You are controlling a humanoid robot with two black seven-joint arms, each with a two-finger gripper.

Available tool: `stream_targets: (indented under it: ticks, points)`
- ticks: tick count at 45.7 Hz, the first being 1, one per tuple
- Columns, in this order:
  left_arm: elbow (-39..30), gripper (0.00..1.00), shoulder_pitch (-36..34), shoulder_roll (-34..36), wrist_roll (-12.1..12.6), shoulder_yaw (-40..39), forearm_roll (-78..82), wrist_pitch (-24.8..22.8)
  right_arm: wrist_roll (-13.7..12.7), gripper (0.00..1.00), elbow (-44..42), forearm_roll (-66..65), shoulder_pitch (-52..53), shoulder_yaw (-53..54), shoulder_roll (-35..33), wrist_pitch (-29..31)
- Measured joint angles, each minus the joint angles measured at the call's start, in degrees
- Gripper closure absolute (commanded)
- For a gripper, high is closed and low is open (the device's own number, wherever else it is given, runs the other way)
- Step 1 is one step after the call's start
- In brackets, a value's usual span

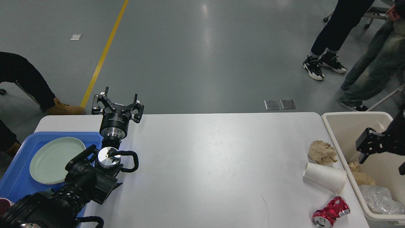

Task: Tidy desktop
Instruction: 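Raise the right gripper out of the bin, then lower the right gripper onto the red crushed can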

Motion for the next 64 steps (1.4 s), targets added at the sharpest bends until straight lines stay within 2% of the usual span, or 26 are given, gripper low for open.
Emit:
stream_targets:
  ticks: [5,16,29,59,64]
  points:
    - [0.0,0.03,0.0,0.0,0.0,0.0,0.0,0.0,0.0,0.13,0.0,6.7,-4.4,-1.1,0.0,-1.7]
    - [0.0,0.03,0.0,0.0,0.0,0.0,0.0,0.0,0.0,0.12,-0.3,17.2,-15.0,0.6,0.6,-9.9]
    - [0.0,0.03,0.0,0.0,0.0,0.0,0.0,0.0,0.0,0.1,-1.0,18.1,-25.0,6.3,0.7,-19.7]
    - [0.0,0.03,0.0,0.0,0.0,0.0,0.0,0.0,-0.4,0.1,-2.3,17.9,-36.4,13.2,6.2,-33.3]
    - [0.0,0.03,0.0,0.0,0.0,0.0,0.0,0.0,-0.4,0.05,-2.7,17.6,-38.0,13.3,6.6,-35.4]
